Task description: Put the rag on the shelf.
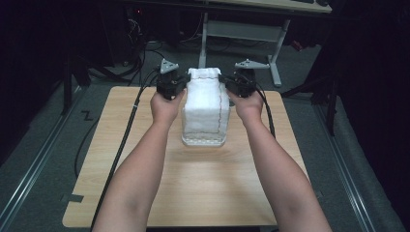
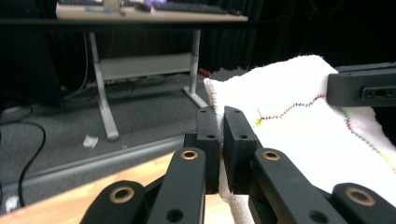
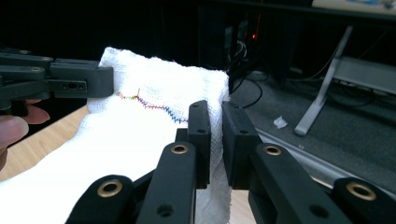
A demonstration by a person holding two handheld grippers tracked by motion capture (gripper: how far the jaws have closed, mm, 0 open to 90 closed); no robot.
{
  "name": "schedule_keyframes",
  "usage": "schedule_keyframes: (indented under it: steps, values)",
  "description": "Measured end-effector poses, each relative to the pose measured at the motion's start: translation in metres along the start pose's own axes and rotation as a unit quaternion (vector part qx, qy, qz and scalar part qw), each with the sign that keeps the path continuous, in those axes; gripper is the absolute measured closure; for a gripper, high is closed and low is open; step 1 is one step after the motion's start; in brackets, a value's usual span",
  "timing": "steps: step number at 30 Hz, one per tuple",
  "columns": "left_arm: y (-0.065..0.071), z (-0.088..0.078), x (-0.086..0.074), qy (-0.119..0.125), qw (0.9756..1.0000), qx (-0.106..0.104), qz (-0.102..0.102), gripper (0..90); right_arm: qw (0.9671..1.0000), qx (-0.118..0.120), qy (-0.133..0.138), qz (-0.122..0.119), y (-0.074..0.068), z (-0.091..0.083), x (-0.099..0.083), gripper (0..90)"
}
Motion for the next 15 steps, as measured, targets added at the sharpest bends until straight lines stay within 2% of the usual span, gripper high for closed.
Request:
schedule_keyframes:
  steps: [2, 5, 6, 9, 11, 12, 14, 15]
  values:
    - [-0.001, 0.003, -0.011, -0.019, 0.9998, -0.006, -0.003, 85.8, 0.9998, 0.002, -0.018, 0.002, 0.002, 0.007, -0.004, 82.7]
    - [0.0, 0.005, -0.018, -0.029, 0.9995, -0.012, -0.002, 85.7, 0.9996, -0.001, -0.028, 0.002, 0.003, 0.012, -0.008, 82.5]
    - [0.0, 0.006, -0.023, -0.033, 0.9993, -0.016, -0.005, 85.6, 0.9992, -0.001, -0.039, 0.004, 0.005, 0.016, -0.01, 82.2]
    - [0.0, 0.006, -0.027, -0.04, 0.999, -0.018, -0.01, 84.4, 0.9988, -0.007, -0.048, 0.008, 0.007, 0.018, -0.012, 77.9]
    - [-0.001, 0.004, -0.029, -0.041, 0.9989, -0.02, -0.016, 75.7, 0.999, -0.007, -0.041, 0.018, 0.01, 0.016, -0.011, 71.8]
    - [-0.001, 0.004, -0.029, -0.041, 0.9989, -0.02, -0.016, 71.3, 0.999, -0.007, -0.041, 0.018, 0.01, 0.016, -0.011, 71.8]
    - [-0.004, -0.001, -0.025, -0.031, 0.9989, -0.016, -0.031, 67.8, 0.9989, -0.009, -0.037, 0.028, 0.017, 0.011, -0.008, 72.2]
    - [-0.005, -0.002, -0.024, -0.029, 0.9989, -0.016, -0.033, 66.7, 0.9989, -0.012, -0.038, 0.026, 0.018, 0.011, -0.007, 72.4]
Point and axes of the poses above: each handheld gripper's, and its own axes: z roughly forward along the jaws, x roughly out of its top, y roughly to its right, the point moved 3 cm from there along z, roughly forward along the jaws, and after that the axes turned 14 degrees about z, right-handed, at the moved point
